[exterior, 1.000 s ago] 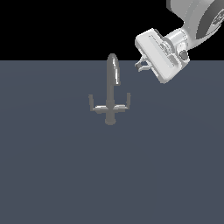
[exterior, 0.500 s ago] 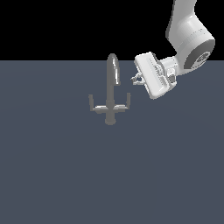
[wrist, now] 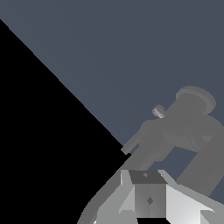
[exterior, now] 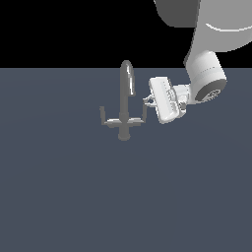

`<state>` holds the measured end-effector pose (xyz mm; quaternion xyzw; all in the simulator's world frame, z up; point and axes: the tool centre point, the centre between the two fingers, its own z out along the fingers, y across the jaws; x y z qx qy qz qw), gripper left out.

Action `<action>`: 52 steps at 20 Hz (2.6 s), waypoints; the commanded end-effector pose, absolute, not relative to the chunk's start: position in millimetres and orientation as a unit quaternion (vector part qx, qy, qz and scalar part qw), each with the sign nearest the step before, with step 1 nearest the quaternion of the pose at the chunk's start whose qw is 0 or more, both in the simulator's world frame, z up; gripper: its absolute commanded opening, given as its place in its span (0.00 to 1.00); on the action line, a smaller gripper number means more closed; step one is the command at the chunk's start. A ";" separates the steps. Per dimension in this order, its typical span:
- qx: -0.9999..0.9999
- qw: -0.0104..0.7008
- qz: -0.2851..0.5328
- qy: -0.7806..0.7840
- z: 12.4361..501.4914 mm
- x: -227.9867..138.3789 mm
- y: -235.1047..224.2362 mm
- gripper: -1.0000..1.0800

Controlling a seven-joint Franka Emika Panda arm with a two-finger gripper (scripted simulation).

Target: Turn on the faucet by rotating a designated handle.

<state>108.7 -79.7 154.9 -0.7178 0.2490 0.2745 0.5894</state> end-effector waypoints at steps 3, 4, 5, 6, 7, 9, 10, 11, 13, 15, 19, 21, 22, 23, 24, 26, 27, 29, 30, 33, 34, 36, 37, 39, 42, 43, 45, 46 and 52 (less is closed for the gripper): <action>-0.701 0.603 0.282 0.254 141.7 116.5 -74.7 0.00; -0.698 0.606 0.284 0.255 139.5 117.7 -73.8 0.00; -0.696 0.607 0.285 0.256 137.6 118.8 -73.0 0.00; -0.694 0.609 0.286 0.256 135.9 119.7 -72.3 0.00; -0.693 0.610 0.287 0.257 134.5 120.5 -71.7 0.00; -0.690 0.612 0.288 0.257 132.5 121.6 -70.8 0.00; -0.689 0.612 0.288 0.258 131.8 122.0 -70.4 0.00; -0.689 0.613 0.289 0.258 131.3 122.3 -70.2 0.00; -0.689 0.613 0.289 0.258 131.0 122.5 -69.9 0.00; -0.689 0.613 0.289 0.258 131.0 122.5 -69.9 0.00; -0.688 0.613 0.289 0.258 131.5 120.0 -70.3 0.00; -0.688 0.613 0.289 0.258 132.4 117.5 -70.5 0.00; -0.688 0.613 0.289 0.258 132.9 116.2 -70.7 0.00; -0.688 0.613 0.289 0.258 133.4 114.9 -70.8 0.00; -0.688 0.613 0.289 0.258 133.9 113.5 -71.0 0.00; -0.688 0.613 0.289 0.258 134.9 110.7 -71.3 0.00; -0.688 0.613 0.289 0.258 135.4 109.3 -71.5 0.00; -0.688 0.613 0.289 0.258 136.5 106.3 -71.8 0.00; -0.688 0.613 0.289 0.258 137.1 104.8 -72.0 0.00; -0.688 0.613 0.289 0.258 138.8 100.0 -72.5 0.00; -0.688 0.613 0.289 0.258 139.4 98.4 -72.7 0.00; -0.688 0.613 0.289 0.258 140.6 95.0 -73.1 0.00; -0.688 0.613 0.289 0.258 141.2 93.3 -73.3 0.00; -0.688 0.613 0.289 0.258 142.5 89.8 -73.7 0.00; -0.688 0.613 0.289 0.258 144.5 84.2 -74.3 0.00; -0.688 0.613 0.289 0.258 145.2 82.3 -74.6 0.00; -0.688 0.613 0.289 0.258 146.6 78.4 -75.1 0.00; -0.688 0.613 0.289 0.258 146.6 78.4 -75.1 0.00; -0.688 0.613 0.289 0.259 138.8 68.3 -75.7 0.00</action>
